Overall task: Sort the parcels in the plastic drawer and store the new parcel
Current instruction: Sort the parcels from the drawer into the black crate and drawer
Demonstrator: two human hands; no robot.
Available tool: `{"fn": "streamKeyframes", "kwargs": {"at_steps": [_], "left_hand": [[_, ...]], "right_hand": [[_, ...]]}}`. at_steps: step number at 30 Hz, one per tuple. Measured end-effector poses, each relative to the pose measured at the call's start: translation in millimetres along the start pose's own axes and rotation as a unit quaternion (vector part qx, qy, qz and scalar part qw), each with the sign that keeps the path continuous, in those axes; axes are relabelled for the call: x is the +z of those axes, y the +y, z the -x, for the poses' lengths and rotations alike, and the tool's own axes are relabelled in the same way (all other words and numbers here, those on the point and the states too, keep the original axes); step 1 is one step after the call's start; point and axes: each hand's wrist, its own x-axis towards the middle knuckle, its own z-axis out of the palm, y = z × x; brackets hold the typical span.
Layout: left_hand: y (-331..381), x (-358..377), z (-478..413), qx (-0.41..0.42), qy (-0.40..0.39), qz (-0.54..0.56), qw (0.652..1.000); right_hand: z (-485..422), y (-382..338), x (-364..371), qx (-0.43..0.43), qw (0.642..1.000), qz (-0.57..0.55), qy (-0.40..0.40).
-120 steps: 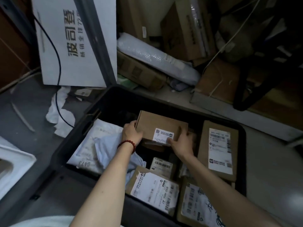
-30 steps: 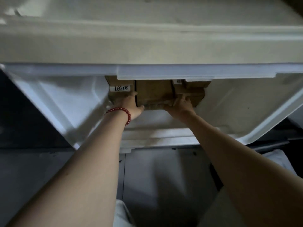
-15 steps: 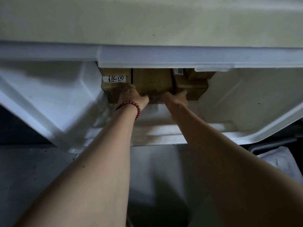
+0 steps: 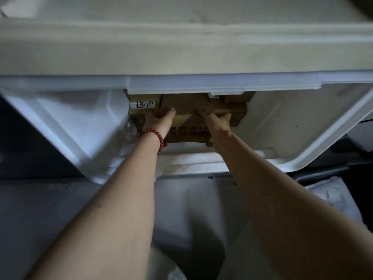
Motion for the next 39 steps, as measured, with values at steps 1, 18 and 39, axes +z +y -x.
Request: {"fn": "streamKeyframes", "kwargs": {"at_steps": [1,18,39], "left_hand": [[-1,-3,3,-0.008,-0.007,0.026,1.0],[5,-42,129,0.024,-0.093,0.101,0.99],[-82,-67,250,0.172,-0.028,0.123,0.977]], "right_hand": [[6,-2,-2,0.004,1.0,0.007,-0.007],[125,-24,-78,-0.041,0.989,-0.016,-0.143],[224,41,-118,-0.119,0.97,0.013,-0.21]]}}
